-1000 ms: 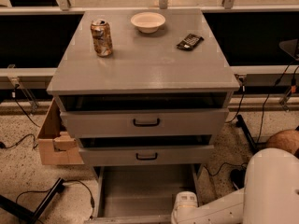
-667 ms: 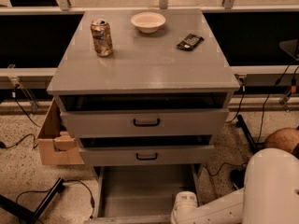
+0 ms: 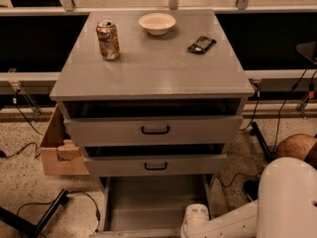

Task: Open bottom drawer

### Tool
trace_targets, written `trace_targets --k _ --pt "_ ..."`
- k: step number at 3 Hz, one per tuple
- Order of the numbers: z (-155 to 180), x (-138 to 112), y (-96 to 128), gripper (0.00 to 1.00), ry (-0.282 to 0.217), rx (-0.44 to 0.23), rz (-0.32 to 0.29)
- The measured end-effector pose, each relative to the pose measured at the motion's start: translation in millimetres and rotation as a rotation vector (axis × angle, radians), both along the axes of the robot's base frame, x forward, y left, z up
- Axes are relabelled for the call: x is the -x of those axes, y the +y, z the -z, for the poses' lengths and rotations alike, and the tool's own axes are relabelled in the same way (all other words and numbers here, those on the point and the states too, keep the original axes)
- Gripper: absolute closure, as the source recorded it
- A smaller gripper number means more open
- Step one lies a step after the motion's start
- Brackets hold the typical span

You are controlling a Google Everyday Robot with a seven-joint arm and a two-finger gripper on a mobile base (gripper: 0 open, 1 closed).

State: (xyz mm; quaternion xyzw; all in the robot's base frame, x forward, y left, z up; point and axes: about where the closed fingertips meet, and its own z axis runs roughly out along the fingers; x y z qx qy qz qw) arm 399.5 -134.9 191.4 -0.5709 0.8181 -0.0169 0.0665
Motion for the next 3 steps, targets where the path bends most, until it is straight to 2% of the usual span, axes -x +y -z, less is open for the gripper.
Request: trace_targets --k 2,3 --pt "2.0 4.4 -0.3 0.00 0.014 -0.021 -0.007" --pt "8.1 38.6 1.5 0.18 0.074 -0.063 -0.021"
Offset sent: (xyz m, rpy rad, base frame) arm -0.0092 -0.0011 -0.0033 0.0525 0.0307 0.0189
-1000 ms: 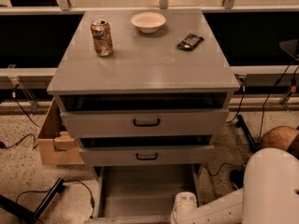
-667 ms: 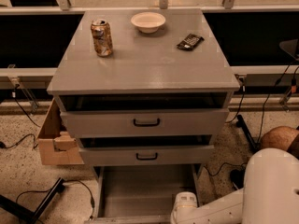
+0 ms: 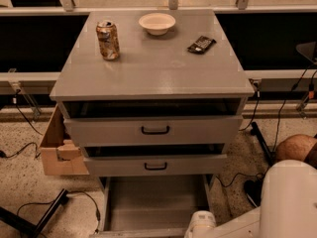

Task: Open bottom drawer

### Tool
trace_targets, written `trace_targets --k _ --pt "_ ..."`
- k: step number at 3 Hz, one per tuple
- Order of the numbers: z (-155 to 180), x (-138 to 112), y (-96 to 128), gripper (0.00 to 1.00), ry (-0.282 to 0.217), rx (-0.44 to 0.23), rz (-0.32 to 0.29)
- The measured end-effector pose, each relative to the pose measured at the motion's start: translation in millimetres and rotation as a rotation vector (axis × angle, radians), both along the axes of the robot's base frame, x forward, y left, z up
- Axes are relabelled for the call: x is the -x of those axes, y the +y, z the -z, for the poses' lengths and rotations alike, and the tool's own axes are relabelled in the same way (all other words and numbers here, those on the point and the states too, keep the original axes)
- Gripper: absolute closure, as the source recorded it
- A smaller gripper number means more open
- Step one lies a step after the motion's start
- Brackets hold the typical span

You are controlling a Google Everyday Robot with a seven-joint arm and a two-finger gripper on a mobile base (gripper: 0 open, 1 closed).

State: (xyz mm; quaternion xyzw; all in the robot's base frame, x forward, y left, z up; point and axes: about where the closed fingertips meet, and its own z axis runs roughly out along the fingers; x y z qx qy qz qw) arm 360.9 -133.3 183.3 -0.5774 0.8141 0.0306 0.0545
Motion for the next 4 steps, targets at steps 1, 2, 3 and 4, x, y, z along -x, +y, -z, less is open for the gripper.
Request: trace_targets --k 1,2,3,4 --pt "0.3 41.1 3.7 0.41 0.073 -0.031 -0.023" --pt "0.3 40.8 3.6 0.72 0.073 -0.031 -0.023" --pt "0.3 40.8 3.6 0.95 0.073 -0.031 -0.023" --pt "0.3 40.8 3.6 1.00 0.073 -0.031 -0.023"
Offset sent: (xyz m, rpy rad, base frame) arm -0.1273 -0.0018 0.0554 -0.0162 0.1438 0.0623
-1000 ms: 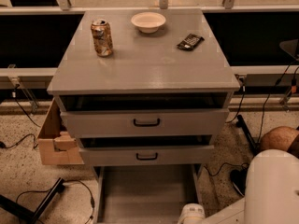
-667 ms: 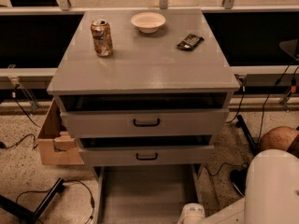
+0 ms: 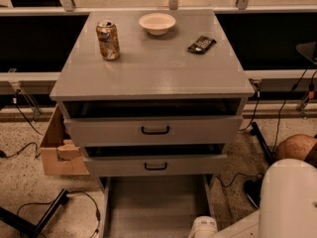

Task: Open bottom drawer

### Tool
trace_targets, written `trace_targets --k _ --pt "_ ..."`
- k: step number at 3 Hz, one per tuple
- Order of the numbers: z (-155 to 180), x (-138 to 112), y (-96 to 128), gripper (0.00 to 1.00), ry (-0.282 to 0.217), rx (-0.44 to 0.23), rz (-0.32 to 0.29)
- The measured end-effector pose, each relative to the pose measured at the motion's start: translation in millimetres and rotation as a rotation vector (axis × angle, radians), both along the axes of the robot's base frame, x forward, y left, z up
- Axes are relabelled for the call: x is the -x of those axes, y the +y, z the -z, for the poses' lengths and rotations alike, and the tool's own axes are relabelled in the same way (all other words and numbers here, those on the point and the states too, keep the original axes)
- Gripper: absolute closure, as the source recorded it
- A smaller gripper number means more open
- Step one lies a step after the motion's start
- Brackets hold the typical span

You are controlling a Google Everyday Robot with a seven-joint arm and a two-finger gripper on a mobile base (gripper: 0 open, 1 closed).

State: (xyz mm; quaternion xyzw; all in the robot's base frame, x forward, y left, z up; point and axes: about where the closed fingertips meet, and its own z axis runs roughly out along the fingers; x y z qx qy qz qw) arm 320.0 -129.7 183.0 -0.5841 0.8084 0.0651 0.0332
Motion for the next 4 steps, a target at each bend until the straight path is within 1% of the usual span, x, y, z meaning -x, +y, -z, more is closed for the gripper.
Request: trace_targets --k 2,3,4 --pt "0.0 0.0 0.0 1.00 0.000 0.000 0.000" --pt "0.0 0.0 0.0 0.82 0.000 0.000 0.000" --pt "0.0 0.1 0.0 0.59 0.000 0.000 0.000"
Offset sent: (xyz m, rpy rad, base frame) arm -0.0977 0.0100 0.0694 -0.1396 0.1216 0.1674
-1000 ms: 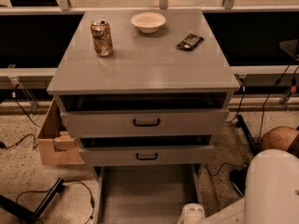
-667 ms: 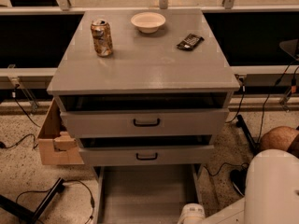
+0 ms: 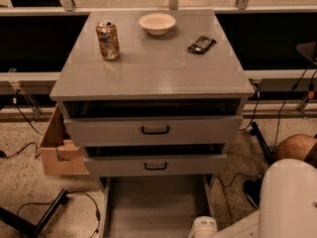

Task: Open bottom drawer

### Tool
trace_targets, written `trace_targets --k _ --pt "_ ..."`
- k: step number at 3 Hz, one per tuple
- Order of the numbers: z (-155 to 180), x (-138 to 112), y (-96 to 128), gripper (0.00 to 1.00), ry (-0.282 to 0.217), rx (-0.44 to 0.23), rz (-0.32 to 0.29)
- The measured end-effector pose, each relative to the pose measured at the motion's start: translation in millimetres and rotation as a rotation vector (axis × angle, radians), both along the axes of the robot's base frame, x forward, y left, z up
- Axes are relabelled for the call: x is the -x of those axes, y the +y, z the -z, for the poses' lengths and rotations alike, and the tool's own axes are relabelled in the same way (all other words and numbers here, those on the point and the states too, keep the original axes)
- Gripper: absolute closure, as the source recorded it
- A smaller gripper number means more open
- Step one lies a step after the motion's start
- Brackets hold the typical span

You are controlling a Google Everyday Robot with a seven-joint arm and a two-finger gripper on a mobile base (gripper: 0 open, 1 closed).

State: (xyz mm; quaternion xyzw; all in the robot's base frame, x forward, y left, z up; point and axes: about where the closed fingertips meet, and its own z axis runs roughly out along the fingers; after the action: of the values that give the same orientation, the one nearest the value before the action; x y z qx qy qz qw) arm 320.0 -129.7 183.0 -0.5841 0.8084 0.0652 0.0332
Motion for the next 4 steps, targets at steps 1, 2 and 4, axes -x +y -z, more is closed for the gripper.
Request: trace_targets --k 1,2,4 --pt "0.0 0.0 0.0 0.36 0.000 0.000 0.000" --pt "0.0 0.0 0.0 0.13 0.000 0.000 0.000" --pt "0.0 0.1 0.0 0.00 0.000 0.000 0.000"
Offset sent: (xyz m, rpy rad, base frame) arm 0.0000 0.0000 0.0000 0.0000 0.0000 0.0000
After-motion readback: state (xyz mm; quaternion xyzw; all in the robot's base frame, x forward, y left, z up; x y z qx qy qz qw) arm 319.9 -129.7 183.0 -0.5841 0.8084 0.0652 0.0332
